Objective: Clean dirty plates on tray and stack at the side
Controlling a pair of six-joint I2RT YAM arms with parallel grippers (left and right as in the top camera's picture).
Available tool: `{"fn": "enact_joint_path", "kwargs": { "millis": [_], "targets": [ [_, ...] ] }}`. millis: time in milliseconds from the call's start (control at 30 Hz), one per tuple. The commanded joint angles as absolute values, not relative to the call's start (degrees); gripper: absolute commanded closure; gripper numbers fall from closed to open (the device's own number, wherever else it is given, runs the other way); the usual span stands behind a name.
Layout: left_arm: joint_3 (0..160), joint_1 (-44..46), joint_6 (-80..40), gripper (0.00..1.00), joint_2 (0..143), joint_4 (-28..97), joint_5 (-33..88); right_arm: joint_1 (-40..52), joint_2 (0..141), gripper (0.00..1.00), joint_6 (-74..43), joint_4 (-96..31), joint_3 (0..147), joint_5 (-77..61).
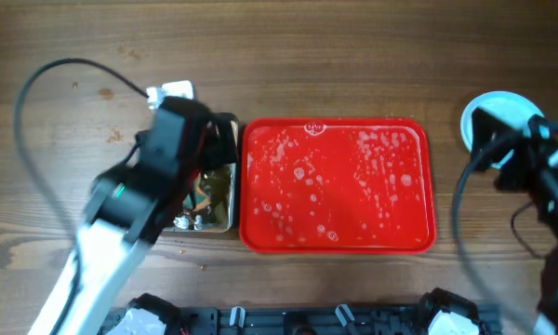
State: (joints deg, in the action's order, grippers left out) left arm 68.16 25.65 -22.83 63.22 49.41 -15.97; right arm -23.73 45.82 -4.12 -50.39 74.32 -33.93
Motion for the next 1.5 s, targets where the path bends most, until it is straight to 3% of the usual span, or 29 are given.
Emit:
{"fn": "enact_joint_path", "kwargs": {
  "millis": [0, 100, 267, 433, 933, 1033, 1467],
  "targets": [
    [69.63, 28.23, -17.91, 0.00, 53.71, 49.69, -16.51, -23.62, 45.52, 0.01, 10.96, -52.58, 74.78, -49.82],
    [69.63, 30.13, -16.25, 0.00, 41.78, 52.90, -16.49, -23.62, 45.52, 0.00, 19.55, -54.02, 74.78, -59.70],
    [69.63, 30.26, -16.25, 0.00, 27.22, 58.74, -16.49, -23.62, 45.54, 0.00, 20.97, -54.00, 74.78, -59.11],
    [69.63, 30.26, -14.41, 0.00, 18.04, 60.38, -17.34, -23.62, 46.68, 0.00, 20.88, -53.69, 74.76, -49.63],
    [69.60, 30.26, -14.31, 0.00, 17.56, 62.50, -20.62, -23.64, 54.94, 0.00, 18.74, -54.74, 74.65, -44.99],
    [69.60, 30.26, -14.33, 0.00, 17.56, 64.86, -20.62, -23.64, 55.68, 0.00, 13.15, -54.11, 74.67, -44.99],
    [69.60, 30.26, -14.31, 0.00, 17.56, 74.83, -20.62, -23.62, 55.61, 0.00, 13.52, -53.21, 74.67, -44.99]
  ]
}}
